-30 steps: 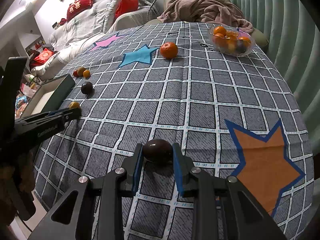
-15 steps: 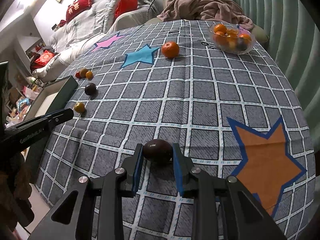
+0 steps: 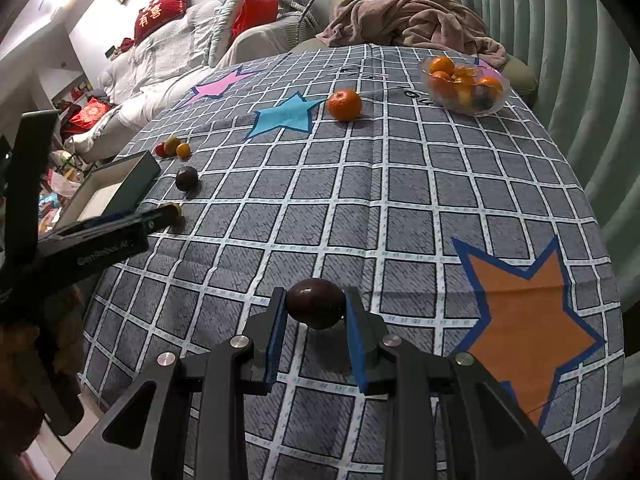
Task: Organize fruits
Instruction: 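Grasp an orange cherry tomato with the left tool while the right tool holds the plum, then carry the orange cherry tomato and dark plum over the white tray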
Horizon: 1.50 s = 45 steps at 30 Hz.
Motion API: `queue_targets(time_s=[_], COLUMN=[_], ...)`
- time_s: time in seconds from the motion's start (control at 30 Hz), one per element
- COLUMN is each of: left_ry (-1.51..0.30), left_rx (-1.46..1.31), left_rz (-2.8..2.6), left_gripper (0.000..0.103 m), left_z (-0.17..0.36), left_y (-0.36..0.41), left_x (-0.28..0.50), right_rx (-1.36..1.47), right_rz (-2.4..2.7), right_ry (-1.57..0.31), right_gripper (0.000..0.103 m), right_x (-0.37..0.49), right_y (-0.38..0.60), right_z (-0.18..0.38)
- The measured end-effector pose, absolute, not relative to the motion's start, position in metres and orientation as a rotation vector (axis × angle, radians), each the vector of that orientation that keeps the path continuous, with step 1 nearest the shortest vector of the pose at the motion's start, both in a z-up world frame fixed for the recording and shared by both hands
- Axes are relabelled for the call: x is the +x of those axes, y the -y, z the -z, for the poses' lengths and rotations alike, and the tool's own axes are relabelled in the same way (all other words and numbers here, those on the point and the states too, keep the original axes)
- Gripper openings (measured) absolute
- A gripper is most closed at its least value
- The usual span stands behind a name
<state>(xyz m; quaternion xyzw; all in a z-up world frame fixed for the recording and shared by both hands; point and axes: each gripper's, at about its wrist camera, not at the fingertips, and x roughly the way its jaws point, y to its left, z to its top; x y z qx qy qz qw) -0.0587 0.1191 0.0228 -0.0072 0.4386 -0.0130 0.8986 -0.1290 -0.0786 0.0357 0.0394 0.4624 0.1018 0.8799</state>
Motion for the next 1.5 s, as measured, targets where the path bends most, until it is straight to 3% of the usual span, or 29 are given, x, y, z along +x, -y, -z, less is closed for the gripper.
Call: queue_targets(time_s=[0.23, 0.33, 0.4, 0.53, 1.5], left_ry=[-0.938, -0.95, -0.968, -0.967, -0.948], left_rx=[0.002, 0.004, 0.002, 0.044, -0.091], left_rz=[0.041, 0.069, 0.097, 0.108, 0.073], left_gripper=[0.072, 0.059, 0.039, 0.022, 0.022], left_z=[-0.016, -0.014, -0.012, -0.008, -0.055], left_y=[-0.112, -0.104, -0.096, -0.082, -0.161], left_x=[-0.047, -0.046, -0.044, -0.044, -0.096], right_rx=[0.096, 0.095, 0.098, 0.096, 0.088], right_rz=[-0.206, -0.206, -0.205, -0.202, -0.303], right_ry=[-0.972, -0.974, -0.977, -0.975, -0.986], right_gripper=[0.031, 0.031, 0.031, 0.031, 0.031], right_x=[-0.129, -0.129, -0.128, -0.129, -0.128], right_y=[0.085, 0.085, 0.086, 0.087, 0.031], right_z=[-0.032, -0.031, -0.031, -0.032, -0.059])
